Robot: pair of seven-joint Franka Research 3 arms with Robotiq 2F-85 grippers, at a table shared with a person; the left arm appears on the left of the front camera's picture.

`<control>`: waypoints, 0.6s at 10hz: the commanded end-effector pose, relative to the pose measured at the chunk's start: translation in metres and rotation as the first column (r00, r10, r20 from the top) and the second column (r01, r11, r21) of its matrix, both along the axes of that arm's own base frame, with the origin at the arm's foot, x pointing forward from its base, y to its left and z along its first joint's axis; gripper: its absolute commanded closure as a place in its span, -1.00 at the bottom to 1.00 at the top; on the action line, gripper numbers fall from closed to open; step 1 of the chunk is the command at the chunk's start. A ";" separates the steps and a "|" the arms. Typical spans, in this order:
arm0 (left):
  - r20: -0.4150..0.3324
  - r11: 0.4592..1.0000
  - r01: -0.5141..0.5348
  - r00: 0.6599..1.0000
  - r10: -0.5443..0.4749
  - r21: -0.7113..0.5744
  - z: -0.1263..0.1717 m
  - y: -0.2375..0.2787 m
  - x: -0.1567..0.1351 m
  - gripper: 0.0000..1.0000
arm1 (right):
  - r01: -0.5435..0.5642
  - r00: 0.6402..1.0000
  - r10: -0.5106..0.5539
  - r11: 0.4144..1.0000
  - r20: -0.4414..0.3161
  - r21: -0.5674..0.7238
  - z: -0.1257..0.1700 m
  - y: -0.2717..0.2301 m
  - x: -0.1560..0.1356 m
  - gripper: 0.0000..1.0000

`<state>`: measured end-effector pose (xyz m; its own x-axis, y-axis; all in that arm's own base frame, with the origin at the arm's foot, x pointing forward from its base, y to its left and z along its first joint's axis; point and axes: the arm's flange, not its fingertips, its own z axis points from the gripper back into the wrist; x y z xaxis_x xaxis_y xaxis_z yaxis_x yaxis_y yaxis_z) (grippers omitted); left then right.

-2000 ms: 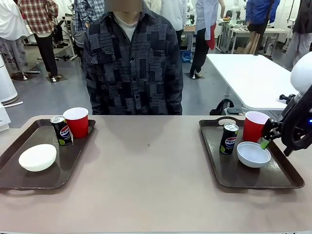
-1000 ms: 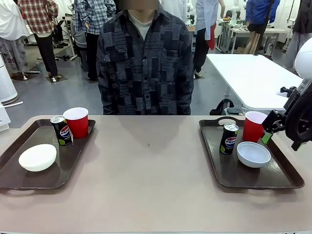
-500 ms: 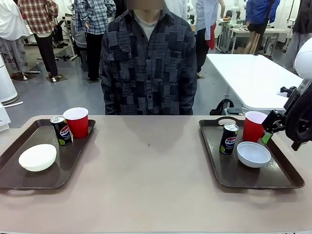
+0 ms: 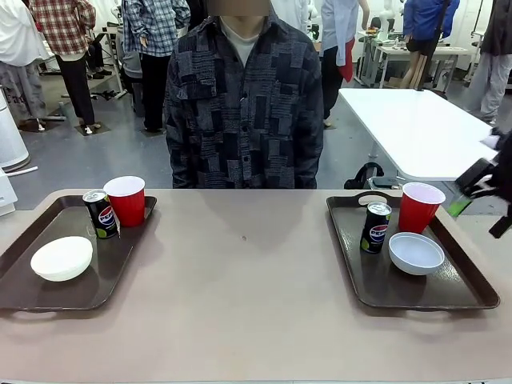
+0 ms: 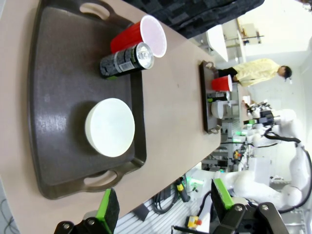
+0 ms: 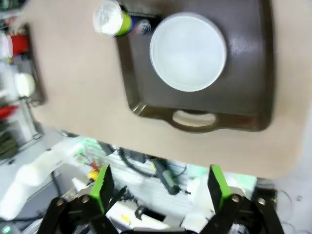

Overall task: Prepare tableware on both trays.
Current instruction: Pick up a Picnic Bowl from the table and place it on a Handle tray.

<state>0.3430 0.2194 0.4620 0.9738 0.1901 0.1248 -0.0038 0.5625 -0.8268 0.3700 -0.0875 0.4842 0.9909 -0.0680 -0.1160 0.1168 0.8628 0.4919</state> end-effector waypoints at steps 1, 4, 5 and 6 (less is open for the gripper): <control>0.001 1.000 -0.003 1.000 0.003 -0.010 0.002 -0.001 -0.002 -1.00 | 0.004 1.000 -0.002 0.988 -0.013 0.152 0.010 -0.038 0.010 -1.00; 0.001 1.000 -0.003 1.000 0.003 -0.010 0.002 -0.001 -0.002 -1.00 | -0.052 0.991 -0.001 0.921 0.135 0.387 0.002 -0.081 0.014 -1.00; 0.001 1.000 -0.003 1.000 0.003 -0.010 0.002 -0.001 -0.002 -1.00 | -0.047 0.989 -0.025 0.882 0.147 0.470 -0.003 -0.090 0.014 -1.00; 0.001 1.000 -0.003 1.000 0.003 -0.010 0.002 -0.001 -0.002 -1.00 | -0.031 0.988 -0.053 0.852 0.146 0.523 -0.011 -0.095 0.011 -1.00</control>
